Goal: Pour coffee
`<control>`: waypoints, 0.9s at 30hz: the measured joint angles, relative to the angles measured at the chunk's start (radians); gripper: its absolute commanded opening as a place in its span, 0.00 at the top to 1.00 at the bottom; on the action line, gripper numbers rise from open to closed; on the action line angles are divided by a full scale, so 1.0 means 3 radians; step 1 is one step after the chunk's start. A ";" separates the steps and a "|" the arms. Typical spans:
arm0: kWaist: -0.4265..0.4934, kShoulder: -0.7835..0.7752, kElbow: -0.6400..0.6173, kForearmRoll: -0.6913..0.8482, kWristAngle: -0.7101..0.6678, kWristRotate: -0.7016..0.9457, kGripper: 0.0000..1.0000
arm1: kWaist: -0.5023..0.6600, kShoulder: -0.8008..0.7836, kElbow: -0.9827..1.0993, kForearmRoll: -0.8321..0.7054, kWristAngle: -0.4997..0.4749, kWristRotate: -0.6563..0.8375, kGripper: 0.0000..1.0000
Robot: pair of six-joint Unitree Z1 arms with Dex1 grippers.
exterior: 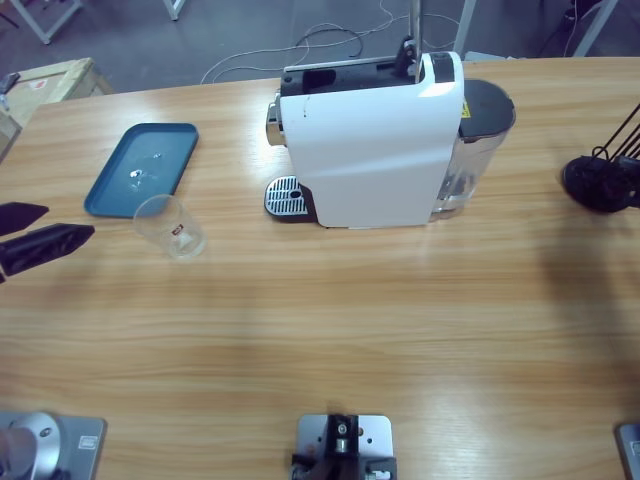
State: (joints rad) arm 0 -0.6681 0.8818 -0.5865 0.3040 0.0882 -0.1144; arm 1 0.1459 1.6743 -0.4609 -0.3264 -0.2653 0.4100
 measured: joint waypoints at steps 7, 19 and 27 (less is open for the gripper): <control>0.0000 0.0000 0.0000 0.0000 0.0000 0.0000 0.11 | 0.0000 0.0016 0.0000 -0.0005 0.0013 -0.0005 0.99; 0.0000 0.0000 0.0000 0.0000 0.0000 0.0000 0.11 | 0.0000 0.0026 0.0000 -0.0023 0.0021 -0.0005 1.00; 0.0000 0.0000 0.0000 0.0000 0.0000 0.0000 0.11 | 0.0000 0.0030 0.0000 -0.0030 0.0019 -0.0005 1.00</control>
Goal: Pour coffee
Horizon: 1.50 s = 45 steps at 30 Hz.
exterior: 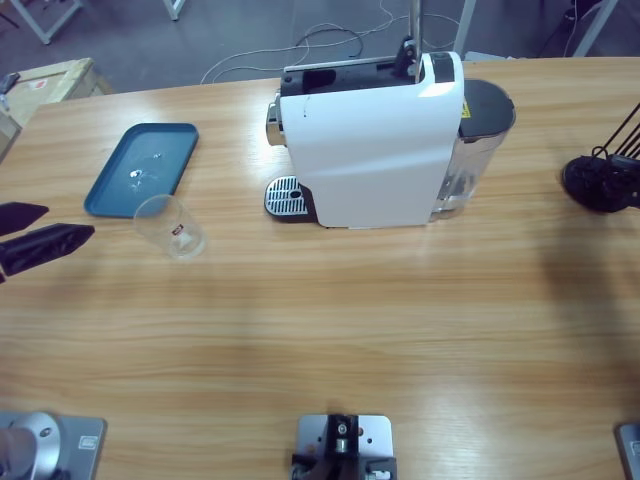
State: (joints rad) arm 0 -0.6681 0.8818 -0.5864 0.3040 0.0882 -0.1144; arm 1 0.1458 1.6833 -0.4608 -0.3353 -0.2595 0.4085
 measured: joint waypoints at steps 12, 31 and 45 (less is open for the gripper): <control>0.0000 0.0000 0.0000 0.0000 0.0000 0.0000 0.11 | -0.0004 -0.0672 -0.0030 0.0402 -0.0013 -0.0020 1.00; 0.0000 0.0000 0.0000 0.0000 0.0000 0.0000 0.11 | 0.0763 -0.0858 0.0171 0.0363 -0.0251 0.0473 0.34; 0.0000 0.0000 0.0000 0.0000 0.0000 0.0000 0.11 | 0.0806 -0.0485 0.0170 0.0173 -0.0900 0.0471 0.41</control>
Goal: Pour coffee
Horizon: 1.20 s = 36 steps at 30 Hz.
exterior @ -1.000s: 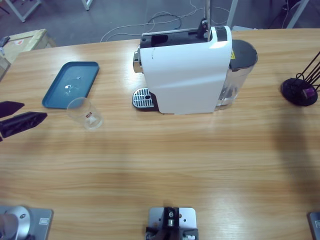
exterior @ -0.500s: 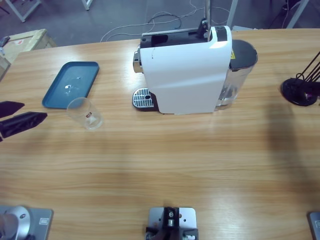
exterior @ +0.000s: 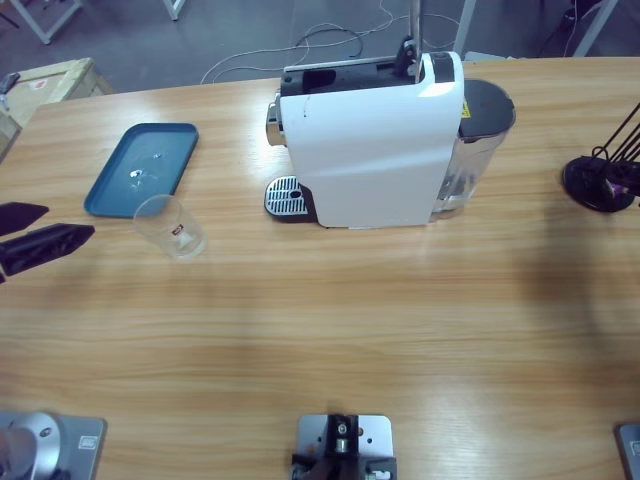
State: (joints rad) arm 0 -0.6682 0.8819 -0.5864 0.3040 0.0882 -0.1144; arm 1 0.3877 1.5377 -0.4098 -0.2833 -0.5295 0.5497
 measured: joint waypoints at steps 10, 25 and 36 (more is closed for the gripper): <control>0.0000 0.0000 0.0000 0.0000 0.0000 0.0000 0.11 | -0.0003 0.0194 -0.0027 -0.0004 0.0004 0.0012 0.41; 0.0000 0.0000 0.0000 0.0000 0.0000 0.0007 0.11 | -0.0021 0.0468 -0.0021 -0.0278 -0.0166 0.0134 0.40; 0.0000 0.0000 0.0000 0.0000 0.0000 0.0007 0.11 | -0.0137 0.0710 0.0017 -0.0449 -0.0166 0.0133 0.41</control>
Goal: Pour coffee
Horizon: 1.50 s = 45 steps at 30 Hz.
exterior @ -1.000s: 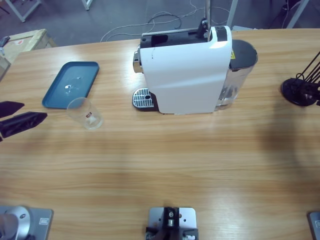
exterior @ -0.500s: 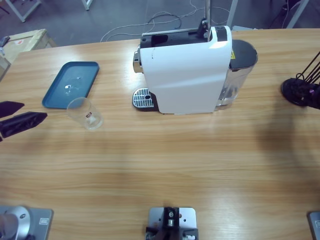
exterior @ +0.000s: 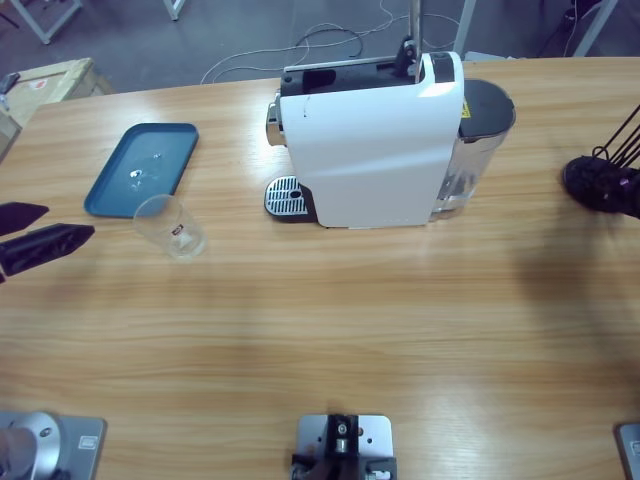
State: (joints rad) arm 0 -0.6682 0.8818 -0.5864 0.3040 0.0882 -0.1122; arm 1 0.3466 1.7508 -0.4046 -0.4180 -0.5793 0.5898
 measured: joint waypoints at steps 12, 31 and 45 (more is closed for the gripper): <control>0.0000 0.0000 0.0000 0.0000 0.0000 0.0000 0.11 | -0.0015 0.0064 0.0134 -0.0381 0.0029 -0.0428 0.59; 0.0000 0.0000 0.0000 0.0000 0.0000 0.0000 0.11 | -0.0049 0.0074 0.0280 -0.0769 0.0116 -0.0651 0.31; 0.0000 0.0000 0.0000 0.0000 0.0000 0.0000 0.11 | -0.0049 0.0065 0.0284 -0.0692 0.0156 -0.0663 0.46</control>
State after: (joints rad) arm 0 -0.6682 0.8819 -0.5865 0.3040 0.0882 -0.1122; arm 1 0.3318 1.7704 -0.3193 -0.6258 -0.5324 0.3908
